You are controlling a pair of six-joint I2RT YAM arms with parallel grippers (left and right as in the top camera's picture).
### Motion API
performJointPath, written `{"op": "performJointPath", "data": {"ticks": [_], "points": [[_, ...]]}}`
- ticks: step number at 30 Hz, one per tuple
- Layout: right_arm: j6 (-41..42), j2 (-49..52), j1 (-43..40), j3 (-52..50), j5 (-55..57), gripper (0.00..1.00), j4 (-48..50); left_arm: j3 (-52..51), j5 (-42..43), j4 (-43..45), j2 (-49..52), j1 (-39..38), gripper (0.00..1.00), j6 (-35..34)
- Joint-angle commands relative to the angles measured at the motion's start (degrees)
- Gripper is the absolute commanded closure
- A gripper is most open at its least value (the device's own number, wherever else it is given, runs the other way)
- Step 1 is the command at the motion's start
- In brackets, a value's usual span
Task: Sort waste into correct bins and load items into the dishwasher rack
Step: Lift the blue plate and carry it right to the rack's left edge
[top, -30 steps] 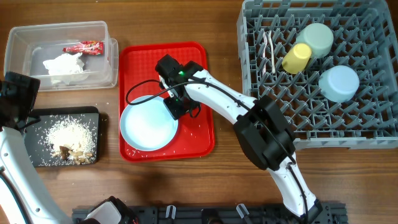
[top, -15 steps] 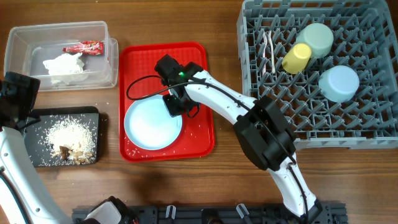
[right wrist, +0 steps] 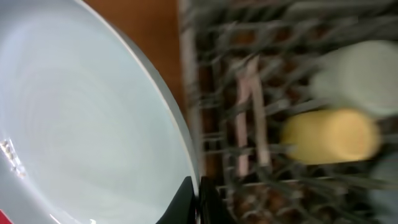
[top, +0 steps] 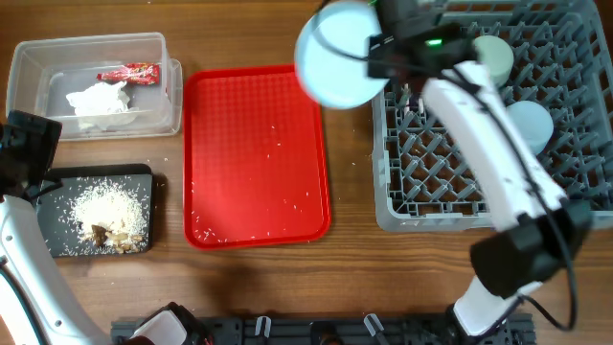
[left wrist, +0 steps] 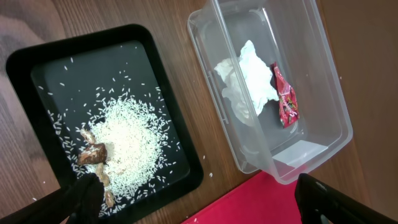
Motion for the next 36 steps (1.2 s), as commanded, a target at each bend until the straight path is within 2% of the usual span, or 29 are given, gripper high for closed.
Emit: {"op": "performJointPath", "data": {"ticks": [1,5,13,16,20,25,36], "points": [[1.1,-1.3,-3.4,0.7,11.2,0.96,0.0,0.7,0.0,0.2,-0.2,0.3,0.0,0.1],[1.2,-0.3,-5.2,0.3,23.3,0.96,1.0,0.7,0.0,0.2,-0.2,0.3,0.0,0.1],[1.6,0.3,-5.2,-7.4,29.6,0.95,10.1,0.7,0.0,0.2,-0.2,0.3,0.0,0.1],[1.7,0.3,-5.2,-9.4,30.2,0.96,12.7,0.7,0.0,0.2,-0.2,0.3,0.0,0.1],[6.0,0.3,-5.2,-12.9,30.2,0.96,15.9,0.7,0.0,0.2,-0.2,0.3,0.0,0.1],[6.1,0.5,-4.2,-17.0,30.0,0.96,20.6,0.7,0.0,0.2,-0.2,0.3,0.0,0.1],[5.5,1.1,-4.0,-17.6,27.9,0.96,20.3,0.7,0.0,0.2,-0.2,0.3,0.0,0.1]]}}
